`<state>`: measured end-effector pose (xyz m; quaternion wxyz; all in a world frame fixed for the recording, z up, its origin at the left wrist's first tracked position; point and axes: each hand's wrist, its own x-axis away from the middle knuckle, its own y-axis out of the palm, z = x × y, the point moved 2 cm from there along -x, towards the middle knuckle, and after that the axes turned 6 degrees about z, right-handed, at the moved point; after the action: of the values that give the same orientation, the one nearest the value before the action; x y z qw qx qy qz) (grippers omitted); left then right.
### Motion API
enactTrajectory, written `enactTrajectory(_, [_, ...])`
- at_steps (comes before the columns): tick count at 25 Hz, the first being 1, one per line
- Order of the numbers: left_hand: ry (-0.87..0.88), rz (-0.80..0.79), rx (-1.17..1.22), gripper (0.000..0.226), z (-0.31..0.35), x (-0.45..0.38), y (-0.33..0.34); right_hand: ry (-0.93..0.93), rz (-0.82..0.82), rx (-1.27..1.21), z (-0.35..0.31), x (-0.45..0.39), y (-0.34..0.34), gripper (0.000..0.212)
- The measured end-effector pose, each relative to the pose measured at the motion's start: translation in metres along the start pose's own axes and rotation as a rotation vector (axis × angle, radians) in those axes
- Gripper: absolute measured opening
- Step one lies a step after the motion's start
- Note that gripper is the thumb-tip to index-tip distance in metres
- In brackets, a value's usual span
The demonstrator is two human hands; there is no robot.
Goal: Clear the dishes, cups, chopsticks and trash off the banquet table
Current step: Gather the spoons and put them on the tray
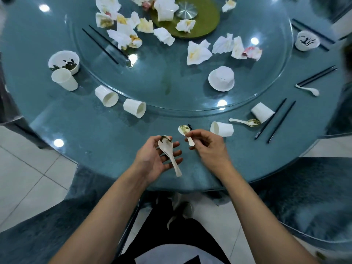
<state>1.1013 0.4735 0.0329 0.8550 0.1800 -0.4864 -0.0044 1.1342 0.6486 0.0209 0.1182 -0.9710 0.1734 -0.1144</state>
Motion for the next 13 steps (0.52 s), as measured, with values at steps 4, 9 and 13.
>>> enactTrajectory(4, [-0.006, -0.051, -0.032, 0.04, 0.0, -0.003, 0.025, -0.003, 0.041, -0.083, -0.019, 0.014, -0.026, 0.015])
enactTrajectory(9, [-0.023, -0.13, -0.056, 0.044, 0.003, -0.007, 0.048, 0.061, 0.055, -0.071, -0.021, 0.019, -0.033, 0.016])
enactTrajectory(13, [-0.03, -0.179, -0.095, 0.055, 0.007, -0.013, 0.059, 0.109, 0.091, -0.03, -0.019, 0.019, -0.034, 0.014])
